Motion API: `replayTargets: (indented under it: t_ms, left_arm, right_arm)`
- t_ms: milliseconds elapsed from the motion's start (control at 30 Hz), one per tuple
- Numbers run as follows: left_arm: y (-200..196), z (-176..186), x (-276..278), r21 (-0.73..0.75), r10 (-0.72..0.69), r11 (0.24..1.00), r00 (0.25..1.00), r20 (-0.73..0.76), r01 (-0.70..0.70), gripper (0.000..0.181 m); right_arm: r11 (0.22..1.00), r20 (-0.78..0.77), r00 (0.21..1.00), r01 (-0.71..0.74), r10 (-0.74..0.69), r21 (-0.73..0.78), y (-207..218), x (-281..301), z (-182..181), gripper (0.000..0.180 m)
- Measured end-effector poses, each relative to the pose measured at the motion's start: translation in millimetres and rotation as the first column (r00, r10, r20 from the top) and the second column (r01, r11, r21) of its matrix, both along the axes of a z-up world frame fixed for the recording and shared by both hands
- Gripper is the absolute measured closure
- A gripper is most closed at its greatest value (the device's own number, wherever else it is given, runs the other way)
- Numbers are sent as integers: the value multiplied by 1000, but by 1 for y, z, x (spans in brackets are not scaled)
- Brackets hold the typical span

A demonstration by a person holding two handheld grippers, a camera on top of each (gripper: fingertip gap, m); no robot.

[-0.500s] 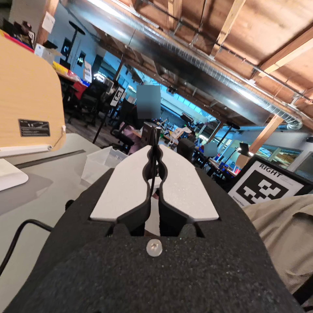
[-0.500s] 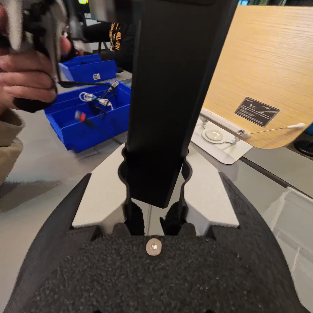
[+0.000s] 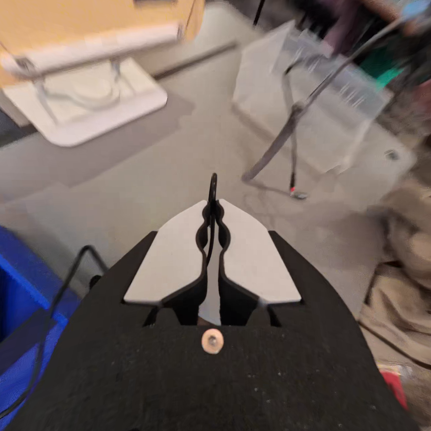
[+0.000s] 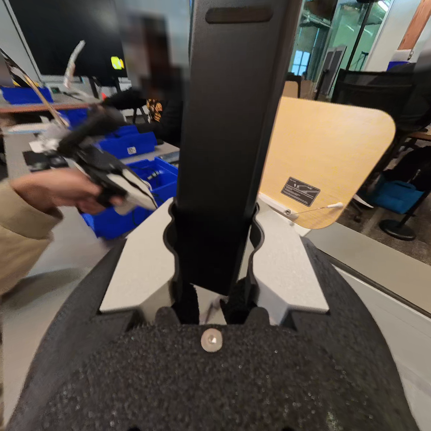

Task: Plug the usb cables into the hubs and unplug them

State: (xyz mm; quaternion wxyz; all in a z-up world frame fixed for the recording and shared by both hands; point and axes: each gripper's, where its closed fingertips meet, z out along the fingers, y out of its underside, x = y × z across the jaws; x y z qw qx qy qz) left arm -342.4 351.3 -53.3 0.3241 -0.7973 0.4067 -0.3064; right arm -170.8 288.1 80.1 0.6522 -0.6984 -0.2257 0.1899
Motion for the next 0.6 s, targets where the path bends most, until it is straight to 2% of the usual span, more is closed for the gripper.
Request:
replayTargets:
  t_ms: [67, 100, 167, 233, 300, 367, 433, 500, 600]
  left_arm:
    - [8, -23, 6, 0, 58, 998, 995, -78, -58, 173]
    - [7, -22, 13, -2, 56, 998, 997, -55, -56, 157]
    - [-4, -3, 30, -8, -7, 1000, 999, 54, 8, 141]
    - [-19, 35, 45, 53, -93, 995, 974, 207, 84, 129]
    - [-44, 84, 55, 127, -207, 977, 887, 414, 169, 119]
    - [-76, 125, 59, 146, -315, 947, 742, 592, 285, 116]
    - [-101, 147, 63, 146, -374, 912, 636, 675, 382, 111]
    - [-110, 144, 73, 158, -394, 907, 660, 640, 389, 103]
    - [-123, 133, 87, 180, -433, 894, 685, 585, 411, 91]
  right_arm:
    - [999, -53, 998, -36, 36, 2, -6, -1, 9, 118]
    - [998, -74, 996, -59, 58, -3, -9, -2, 11, 118]
    - [989, -140, 980, -147, 143, -20, -15, -8, 13, 118]
    - [948, -220, 931, -312, 291, -64, -25, -20, 8, 119]
    - [869, -281, 856, -481, 434, -120, -38, -34, -5, 119]
    - [770, -360, 757, -622, 545, -143, -50, -49, -18, 119]
    - [649, -460, 640, -742, 615, -165, -62, -65, -29, 119]
    - [550, -511, 547, -819, 663, -164, -72, -84, -39, 119]
    - [455, -556, 444, -881, 702, -130, -82, -111, -48, 119]
